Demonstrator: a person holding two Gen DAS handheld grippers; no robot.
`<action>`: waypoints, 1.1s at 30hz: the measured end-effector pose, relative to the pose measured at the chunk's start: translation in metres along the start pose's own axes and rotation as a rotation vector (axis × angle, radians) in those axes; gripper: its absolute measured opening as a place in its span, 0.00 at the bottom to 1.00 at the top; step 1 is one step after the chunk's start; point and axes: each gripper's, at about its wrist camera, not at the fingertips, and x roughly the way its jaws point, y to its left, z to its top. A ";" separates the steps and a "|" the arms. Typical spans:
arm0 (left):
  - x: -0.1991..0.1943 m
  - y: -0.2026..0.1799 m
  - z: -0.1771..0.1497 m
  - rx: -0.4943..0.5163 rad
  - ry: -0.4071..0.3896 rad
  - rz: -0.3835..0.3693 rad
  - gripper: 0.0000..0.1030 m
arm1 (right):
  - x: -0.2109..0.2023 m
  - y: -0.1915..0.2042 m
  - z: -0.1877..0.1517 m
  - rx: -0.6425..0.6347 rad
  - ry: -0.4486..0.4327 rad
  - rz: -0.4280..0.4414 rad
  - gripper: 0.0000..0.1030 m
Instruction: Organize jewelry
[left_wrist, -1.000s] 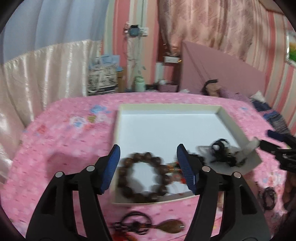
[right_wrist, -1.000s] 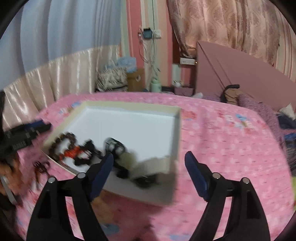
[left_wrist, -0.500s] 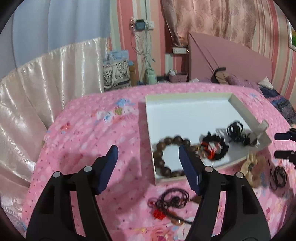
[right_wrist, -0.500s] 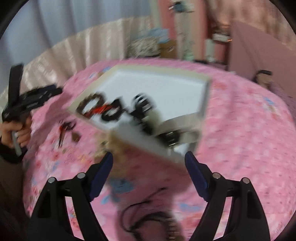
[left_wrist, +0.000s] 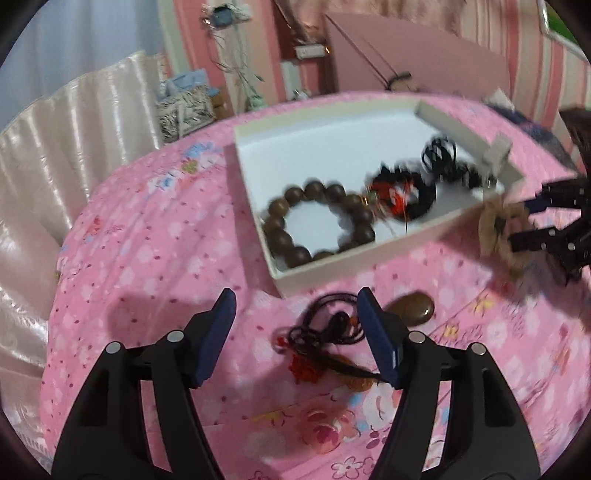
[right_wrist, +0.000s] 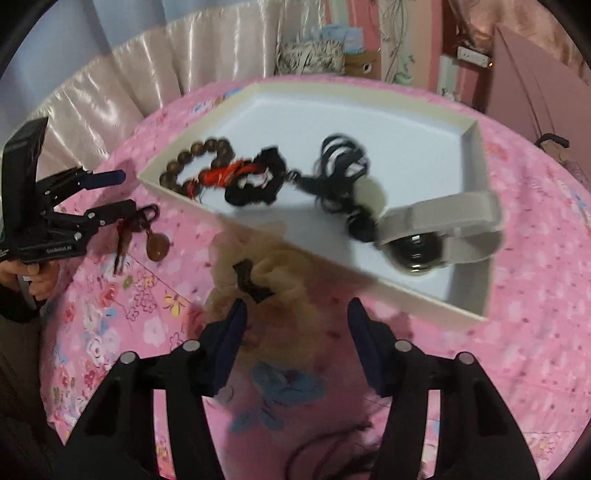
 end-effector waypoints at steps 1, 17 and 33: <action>0.006 -0.002 -0.002 0.001 0.012 0.005 0.65 | 0.004 0.003 -0.001 -0.007 0.010 -0.005 0.48; -0.036 0.030 0.008 -0.162 -0.175 -0.188 0.01 | -0.046 -0.018 0.007 0.074 -0.192 0.087 0.09; -0.031 0.027 0.007 -0.155 -0.169 -0.168 0.00 | -0.015 -0.015 0.000 0.062 -0.044 0.045 0.41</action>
